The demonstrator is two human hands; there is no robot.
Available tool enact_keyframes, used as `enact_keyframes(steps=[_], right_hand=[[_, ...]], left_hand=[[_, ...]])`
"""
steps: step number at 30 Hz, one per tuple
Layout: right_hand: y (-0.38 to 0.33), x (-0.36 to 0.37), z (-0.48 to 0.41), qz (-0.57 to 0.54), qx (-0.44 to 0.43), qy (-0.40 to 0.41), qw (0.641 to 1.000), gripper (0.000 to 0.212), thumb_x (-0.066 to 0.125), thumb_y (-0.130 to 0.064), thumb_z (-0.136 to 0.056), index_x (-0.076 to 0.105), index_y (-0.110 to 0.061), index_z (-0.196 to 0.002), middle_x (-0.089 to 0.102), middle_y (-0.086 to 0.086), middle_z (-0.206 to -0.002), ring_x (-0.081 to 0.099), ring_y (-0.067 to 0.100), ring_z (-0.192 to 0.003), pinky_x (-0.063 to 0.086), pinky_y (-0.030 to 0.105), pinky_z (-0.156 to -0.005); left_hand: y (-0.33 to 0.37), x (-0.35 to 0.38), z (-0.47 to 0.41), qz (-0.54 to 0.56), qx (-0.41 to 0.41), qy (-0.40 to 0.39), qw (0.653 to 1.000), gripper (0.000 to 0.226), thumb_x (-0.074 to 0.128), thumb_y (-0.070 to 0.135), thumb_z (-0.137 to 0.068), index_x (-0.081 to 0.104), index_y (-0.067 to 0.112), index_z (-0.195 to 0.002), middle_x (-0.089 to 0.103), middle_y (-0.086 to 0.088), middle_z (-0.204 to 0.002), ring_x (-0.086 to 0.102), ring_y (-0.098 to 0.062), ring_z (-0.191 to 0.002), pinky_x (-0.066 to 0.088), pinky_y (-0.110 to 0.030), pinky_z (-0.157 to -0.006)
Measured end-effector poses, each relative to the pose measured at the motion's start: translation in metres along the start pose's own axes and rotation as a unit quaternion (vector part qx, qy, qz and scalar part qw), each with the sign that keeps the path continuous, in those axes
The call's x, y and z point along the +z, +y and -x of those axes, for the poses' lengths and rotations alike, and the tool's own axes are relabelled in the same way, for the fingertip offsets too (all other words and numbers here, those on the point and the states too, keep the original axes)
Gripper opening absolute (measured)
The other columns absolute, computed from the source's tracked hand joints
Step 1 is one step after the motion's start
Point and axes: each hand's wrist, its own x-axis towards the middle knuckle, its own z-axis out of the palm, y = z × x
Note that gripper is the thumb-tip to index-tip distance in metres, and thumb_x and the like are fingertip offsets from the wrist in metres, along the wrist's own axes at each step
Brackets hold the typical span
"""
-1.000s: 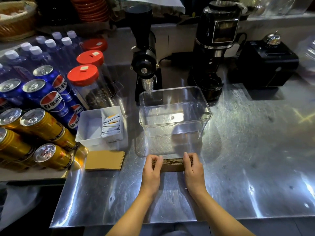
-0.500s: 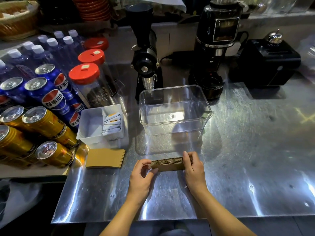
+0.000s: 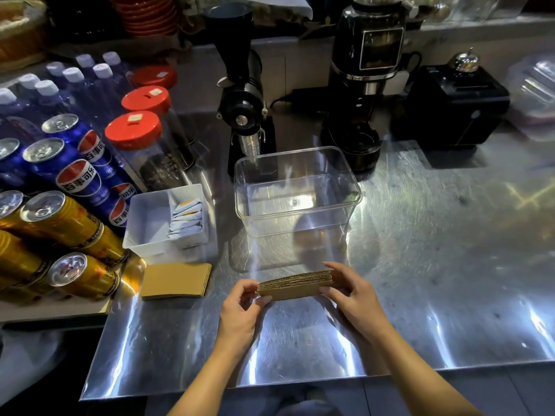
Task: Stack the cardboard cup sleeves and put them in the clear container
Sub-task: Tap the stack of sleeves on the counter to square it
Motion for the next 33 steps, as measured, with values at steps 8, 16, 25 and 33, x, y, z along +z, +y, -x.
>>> enact_keyframes(steps=[8,16,25,33], right_hand=[[0.0,0.004,0.002,-0.024,0.006,0.035,0.999,0.039,0.063,0.001,-0.081,0.064,-0.037,-0.091,0.071,-0.011,-0.091,0.065,-0.002,-0.086,0.048,0.007,-0.079],[-0.026,0.028,-0.016,-0.09,0.006,0.027,0.996,0.034,0.067,-0.002,-0.079,0.063,-0.035,-0.088,0.07,-0.003,-0.086,0.067,0.007,-0.08,0.052,0.013,-0.071],[-0.079,0.111,-0.045,-0.18,0.107,-0.052,0.976,0.022,0.063,0.008,-0.077,0.056,-0.006,-0.093,0.058,0.002,-0.063,0.056,0.011,-0.047,0.04,0.022,-0.038],[-0.109,0.175,-0.054,-0.141,0.189,-0.106,0.966,0.023,0.061,-0.001,-0.082,0.048,-0.018,-0.078,0.057,0.008,-0.069,0.056,0.023,-0.052,0.041,0.033,-0.043]], left_hand=[[0.008,0.0,0.001,-0.024,0.007,0.004,1.0,0.028,0.072,0.006,-0.075,0.061,0.03,-0.084,0.067,-0.008,-0.086,0.064,-0.02,-0.085,0.052,-0.028,-0.079],[0.03,-0.026,-0.001,0.017,0.015,0.056,0.998,0.031,0.068,0.005,-0.079,0.062,0.032,-0.092,0.065,0.0,-0.087,0.061,-0.011,-0.077,0.049,-0.023,-0.073],[0.048,-0.101,-0.029,0.015,-0.031,0.186,0.982,0.035,0.06,-0.003,-0.083,0.058,-0.005,-0.118,0.062,-0.011,-0.104,0.055,-0.021,-0.094,0.043,-0.033,-0.087],[0.039,-0.157,-0.042,-0.091,-0.081,0.238,0.964,0.031,0.058,0.007,-0.087,0.06,0.001,-0.118,0.059,-0.005,-0.103,0.052,-0.017,-0.096,0.038,-0.027,-0.083]])
